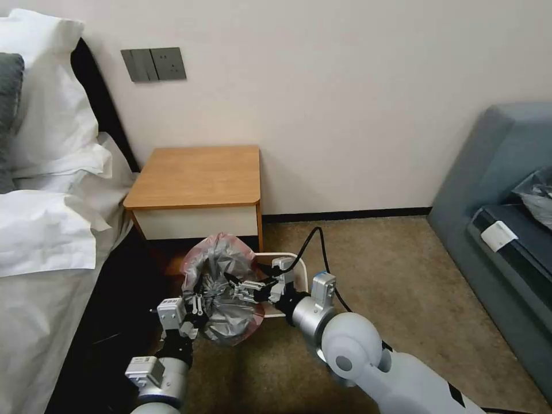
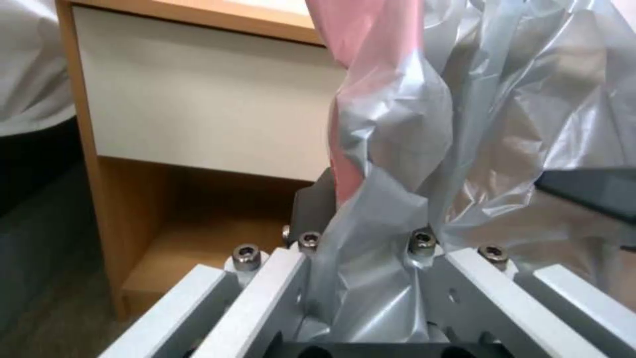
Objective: Pick up the garbage bag from the table and place it over the trash can.
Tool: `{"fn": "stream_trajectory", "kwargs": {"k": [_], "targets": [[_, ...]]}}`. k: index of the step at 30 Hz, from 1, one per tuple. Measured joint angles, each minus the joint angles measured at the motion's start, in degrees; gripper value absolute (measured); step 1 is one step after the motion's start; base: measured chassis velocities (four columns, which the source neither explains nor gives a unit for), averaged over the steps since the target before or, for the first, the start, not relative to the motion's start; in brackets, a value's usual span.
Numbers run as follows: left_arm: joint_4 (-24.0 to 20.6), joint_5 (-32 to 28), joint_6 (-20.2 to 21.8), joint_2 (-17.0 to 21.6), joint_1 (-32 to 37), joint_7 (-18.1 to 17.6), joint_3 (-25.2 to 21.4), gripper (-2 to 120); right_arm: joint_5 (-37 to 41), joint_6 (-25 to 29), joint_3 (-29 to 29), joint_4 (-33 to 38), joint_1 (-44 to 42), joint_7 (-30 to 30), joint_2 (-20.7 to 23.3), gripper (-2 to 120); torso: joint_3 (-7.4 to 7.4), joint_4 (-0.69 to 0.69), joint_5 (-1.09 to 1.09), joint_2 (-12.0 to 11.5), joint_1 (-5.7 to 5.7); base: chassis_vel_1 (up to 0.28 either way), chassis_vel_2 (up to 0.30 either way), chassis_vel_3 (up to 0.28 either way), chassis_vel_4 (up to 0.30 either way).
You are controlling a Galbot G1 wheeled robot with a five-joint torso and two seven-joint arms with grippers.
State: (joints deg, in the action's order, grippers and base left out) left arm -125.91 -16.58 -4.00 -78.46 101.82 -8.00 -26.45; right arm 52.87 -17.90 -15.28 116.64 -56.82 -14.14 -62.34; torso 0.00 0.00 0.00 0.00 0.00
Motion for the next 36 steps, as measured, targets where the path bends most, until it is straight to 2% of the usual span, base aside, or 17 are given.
{"fn": "stream_trajectory", "kwargs": {"k": [1,8,9,13,15,16,18,21,28,36], "targets": [[0.0,0.0,0.0,0.0,0.0,0.0,0.0,7,0.0,0.0,0.0,0.0,0.0,0.0,0.0,77,0.00,0.00,0.00,0.0,0.00,0.000,0.000,0.000,0.000],[-0.1,-0.1,0.0,-0.1,0.1,0.0,0.0,7,-1.3,1.1,-0.2,-0.7,-0.1,0.9,-0.1,51,0.00,0.00,0.00,0.0,0.00,0.000,0.000,0.000,0.000],[-0.1,-0.1,0.0,-0.1,0.1,0.0,0.0,7,-1.3,1.1,-0.2,-0.7,-0.1,0.9,-0.1,51,0.00,0.00,0.00,0.0,0.00,0.000,0.000,0.000,0.000],[-0.2,-0.5,0.3,0.0,0.2,-0.2,0.0,7,-1.9,1.8,-0.1,-0.7,-0.4,1.2,-0.1,29,0.00,0.00,0.00,0.0,0.00,0.000,0.000,0.000,0.000],[-0.3,-0.8,0.4,0.0,0.2,-0.3,0.0,7,-2.0,2.0,-0.1,-0.7,-0.5,1.4,-0.1,26,0.00,0.00,0.00,0.0,0.00,0.000,0.000,0.000,0.000],[-0.5,-1.4,0.8,0.1,0.3,-0.7,0.0,7,-2.2,2.2,-0.1,-0.7,-0.7,1.6,-0.1,19,0.00,0.00,0.00,0.0,0.00,0.000,0.000,0.000,0.000],[-0.7,-2.0,1.1,0.1,0.3,-1.1,0.0,7,-2.5,2.4,-0.1,-0.7,-0.7,1.7,-0.2,18,0.00,0.00,0.00,0.0,0.00,0.000,0.000,0.000,0.000],[-1.1,-4.2,3.0,0.0,0.2,-4.1,0.0,7,-3.0,2.8,0.3,0.4,-1.1,1.8,0.1,1,0.00,0.00,0.00,0.0,0.00,0.000,0.000,0.000,0.000],[-0.7,-4.6,4.8,-0.2,-0.1,-7.3,-0.3,7,-2.9,2.7,1.8,4.2,-0.5,1.7,1.8,0,-0.01,0.00,0.00,0.0,0.00,0.000,0.000,0.000,0.000],[-0.4,-4.4,5.4,-0.3,0.0,-7.5,0.0,7,-0.7,1.2,3.9,5.9,4.2,1.0,2.9,0,-0.01,0.00,0.00,0.0,0.00,0.000,0.000,0.000,0.000]]}}
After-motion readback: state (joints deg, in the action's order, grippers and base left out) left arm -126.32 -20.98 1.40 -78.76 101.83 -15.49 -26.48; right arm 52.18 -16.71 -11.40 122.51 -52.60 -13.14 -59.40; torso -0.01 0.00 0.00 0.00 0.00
